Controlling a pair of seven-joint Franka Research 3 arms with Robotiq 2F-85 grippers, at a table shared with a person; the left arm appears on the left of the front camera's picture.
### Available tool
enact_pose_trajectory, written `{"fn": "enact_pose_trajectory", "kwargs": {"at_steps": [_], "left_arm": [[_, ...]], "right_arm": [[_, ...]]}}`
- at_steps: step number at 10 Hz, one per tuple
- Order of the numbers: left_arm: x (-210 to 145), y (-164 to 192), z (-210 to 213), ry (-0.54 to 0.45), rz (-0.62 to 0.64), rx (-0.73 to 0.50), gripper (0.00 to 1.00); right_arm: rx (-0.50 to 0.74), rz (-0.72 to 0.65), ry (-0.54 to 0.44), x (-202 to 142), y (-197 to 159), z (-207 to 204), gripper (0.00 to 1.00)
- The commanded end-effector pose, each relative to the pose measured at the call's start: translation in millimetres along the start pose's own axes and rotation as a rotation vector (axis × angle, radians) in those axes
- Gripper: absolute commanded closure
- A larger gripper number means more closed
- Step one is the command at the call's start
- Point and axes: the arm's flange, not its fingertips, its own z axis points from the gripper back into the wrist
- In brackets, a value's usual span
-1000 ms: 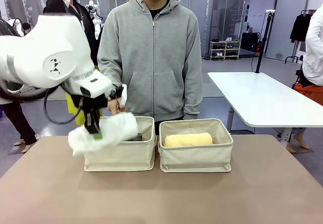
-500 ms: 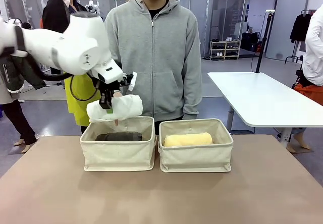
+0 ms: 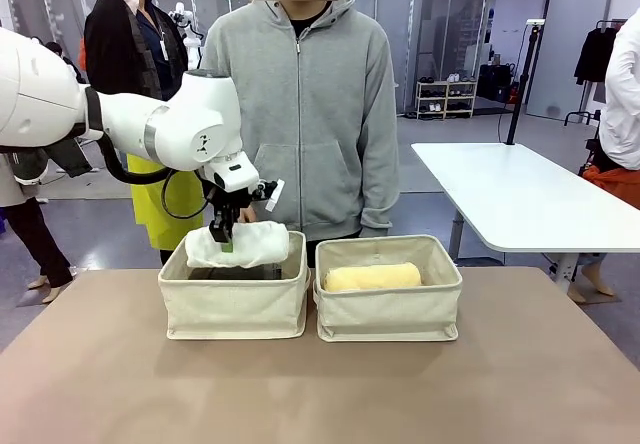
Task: Divide the towels into two baskets.
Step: Pick up one hotel-folded towel from the bottom of the table and place it in the Fabric basket indicated by the person.
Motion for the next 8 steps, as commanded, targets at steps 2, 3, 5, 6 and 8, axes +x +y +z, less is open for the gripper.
{"fn": "enact_pose_trajectory", "kwargs": {"at_steps": [2,3,5,6,8], "left_arm": [[1,5,-1,0.024,-0.038,-0.041,0.15],[0,4,0,0.005,-0.038,-0.046,0.00],[-1,2,3,0.027,-0.021,-0.046,0.00],[-1,-3,7,0.005,-0.016,-0.044,0.00],[3,1,0,0.009,-0.009,-0.033,0.02]], "right_arm": [[-0.014,-0.006,0.006,-3,4,0,0.00],[-0.014,-0.006,0.006,-3,4,0,0.00],[-0.014,-0.006,0.006,-3,4,0,0.00],[-0.014,-0.006,0.006,-3,4,0,0.00],[-0.014,-0.006,0.006,-3,4,0,0.00]]}}
